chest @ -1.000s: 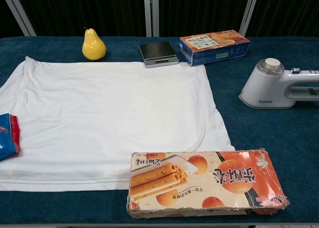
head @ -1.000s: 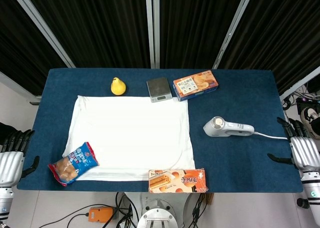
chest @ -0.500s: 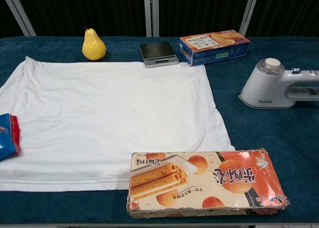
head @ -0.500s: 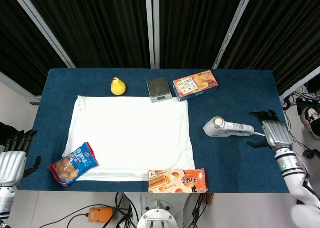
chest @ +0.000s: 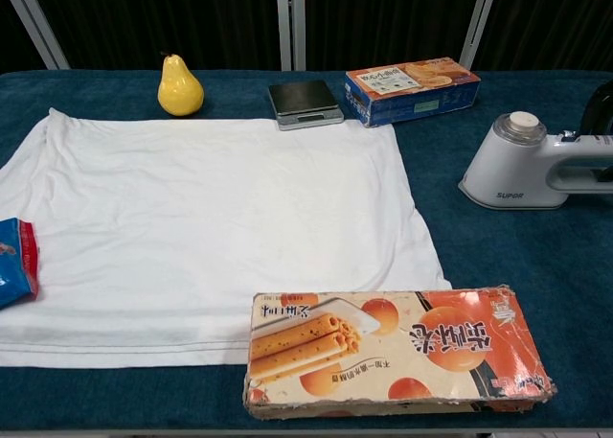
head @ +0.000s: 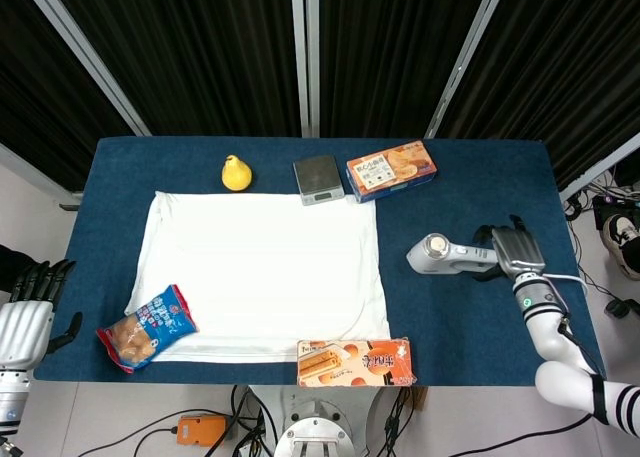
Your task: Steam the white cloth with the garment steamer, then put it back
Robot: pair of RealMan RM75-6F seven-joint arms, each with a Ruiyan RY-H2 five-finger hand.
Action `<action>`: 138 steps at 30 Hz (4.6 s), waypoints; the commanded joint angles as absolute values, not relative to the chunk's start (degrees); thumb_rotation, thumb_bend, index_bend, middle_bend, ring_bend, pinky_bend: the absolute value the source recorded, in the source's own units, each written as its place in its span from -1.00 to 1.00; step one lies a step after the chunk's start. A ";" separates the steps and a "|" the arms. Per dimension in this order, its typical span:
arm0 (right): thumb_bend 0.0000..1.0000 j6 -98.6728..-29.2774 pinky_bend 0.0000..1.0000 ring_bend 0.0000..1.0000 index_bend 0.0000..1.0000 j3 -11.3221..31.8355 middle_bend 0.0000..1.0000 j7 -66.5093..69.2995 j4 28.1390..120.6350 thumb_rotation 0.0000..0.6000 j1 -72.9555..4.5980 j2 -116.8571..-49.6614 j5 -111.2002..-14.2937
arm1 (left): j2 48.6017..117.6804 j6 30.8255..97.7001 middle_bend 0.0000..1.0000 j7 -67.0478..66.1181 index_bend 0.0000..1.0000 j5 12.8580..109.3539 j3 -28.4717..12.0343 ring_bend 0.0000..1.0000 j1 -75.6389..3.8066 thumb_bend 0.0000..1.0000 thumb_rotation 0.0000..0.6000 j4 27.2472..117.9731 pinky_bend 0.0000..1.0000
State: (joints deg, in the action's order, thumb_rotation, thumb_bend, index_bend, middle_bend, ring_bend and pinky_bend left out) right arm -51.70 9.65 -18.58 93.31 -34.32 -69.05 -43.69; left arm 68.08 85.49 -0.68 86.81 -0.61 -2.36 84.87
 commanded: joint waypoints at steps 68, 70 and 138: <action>-0.09 -39.23 0.18 0.71 0.94 8.00 0.75 -2.73 87.55 1.00 -37.58 -72.58 -51.52 | 70.92 85.05 -0.85 1.58 -0.87 85.51 -0.68 -1.00 -2.29 -0.31 1.00 80.92 -1.00; 0.06 -38.32 0.20 0.73 0.98 8.00 0.77 -1.69 87.34 1.00 -37.68 -72.13 -54.14 | 70.94 84.93 -0.85 1.51 -0.87 85.72 -0.62 -1.00 -2.43 -0.32 1.00 80.93 -1.00; 0.25 -36.66 0.30 0.77 1.00 9.89 0.81 -1.14 77.20 1.00 -52.74 -91.07 -67.05 | 80.25 52.68 -0.92 -10.73 -0.87 84.02 4.16 -1.00 -26.46 0.08 -1.00 86.49 -1.00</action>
State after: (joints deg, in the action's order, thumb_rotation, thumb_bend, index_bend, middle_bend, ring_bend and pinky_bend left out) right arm -36.38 9.87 -0.70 77.60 -52.87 -91.26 -67.62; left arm 80.25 52.67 -10.73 84.02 4.17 -26.46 86.49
